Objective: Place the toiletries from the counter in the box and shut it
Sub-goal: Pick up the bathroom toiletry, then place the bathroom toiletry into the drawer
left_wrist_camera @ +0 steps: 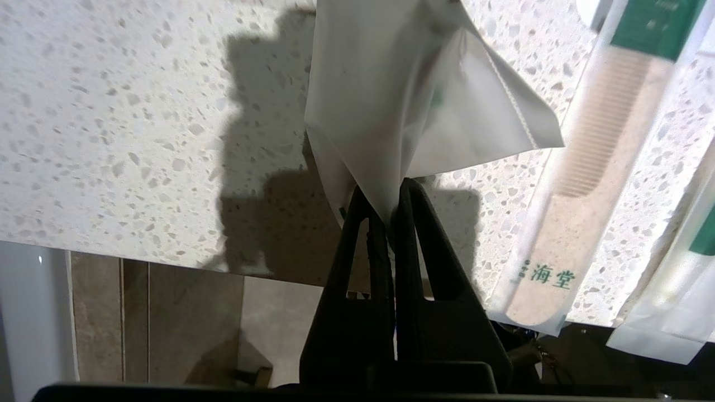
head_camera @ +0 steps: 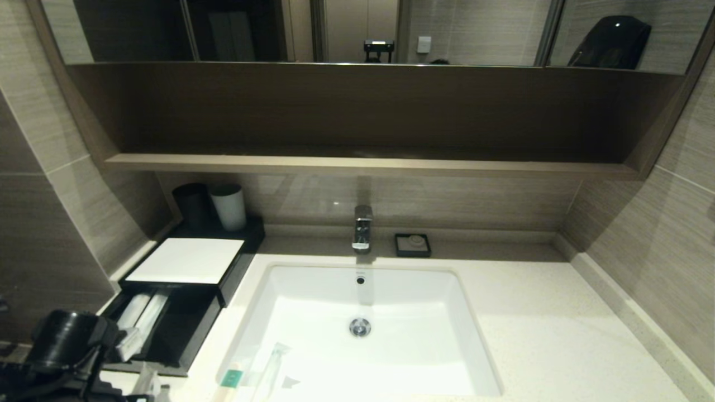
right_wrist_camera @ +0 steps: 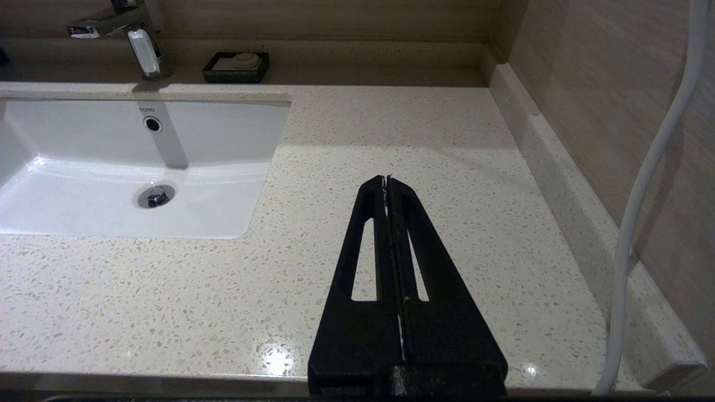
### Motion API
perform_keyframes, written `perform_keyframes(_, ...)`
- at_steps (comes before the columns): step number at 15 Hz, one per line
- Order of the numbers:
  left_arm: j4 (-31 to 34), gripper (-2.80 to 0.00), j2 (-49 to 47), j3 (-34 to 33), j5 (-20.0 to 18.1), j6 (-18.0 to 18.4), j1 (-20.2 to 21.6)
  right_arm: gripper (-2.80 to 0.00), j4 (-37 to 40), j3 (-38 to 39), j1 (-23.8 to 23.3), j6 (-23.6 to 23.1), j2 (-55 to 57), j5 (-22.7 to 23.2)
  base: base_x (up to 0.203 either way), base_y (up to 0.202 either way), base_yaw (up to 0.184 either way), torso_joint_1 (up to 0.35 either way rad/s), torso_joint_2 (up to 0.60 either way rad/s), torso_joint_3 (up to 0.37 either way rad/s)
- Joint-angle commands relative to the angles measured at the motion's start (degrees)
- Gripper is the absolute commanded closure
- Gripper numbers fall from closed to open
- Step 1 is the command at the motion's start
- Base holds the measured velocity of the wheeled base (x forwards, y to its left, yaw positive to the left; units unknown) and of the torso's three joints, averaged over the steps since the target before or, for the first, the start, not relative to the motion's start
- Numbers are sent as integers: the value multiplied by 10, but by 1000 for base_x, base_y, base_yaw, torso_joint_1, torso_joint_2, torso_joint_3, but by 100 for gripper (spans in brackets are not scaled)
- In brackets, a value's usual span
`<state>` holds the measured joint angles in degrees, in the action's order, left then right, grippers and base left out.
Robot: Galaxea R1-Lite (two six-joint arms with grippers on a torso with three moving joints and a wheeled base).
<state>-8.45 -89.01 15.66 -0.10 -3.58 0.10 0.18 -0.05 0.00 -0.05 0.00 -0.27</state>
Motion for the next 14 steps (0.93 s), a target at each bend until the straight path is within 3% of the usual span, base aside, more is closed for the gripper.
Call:
perform_keyframes(1,0,0,46,9,14,-1,1,0,0,0,0,0,-1,0,0,0,0,0,0,0)
perform_keyframes(3,-1,0,53,23,31,-1,2,0,0,0,0,0,0,0,0,0,0,0,0,0)
perform_keyframes(9,3,0,42,104,34,1,47,0,0,0,0,0,-1,0,0,0,0,0,0,0)
perform_keyframes(14,2,0,-10,166,42,1,52,0,0,0,0,0,0,0,0,0,0,0,0,0)
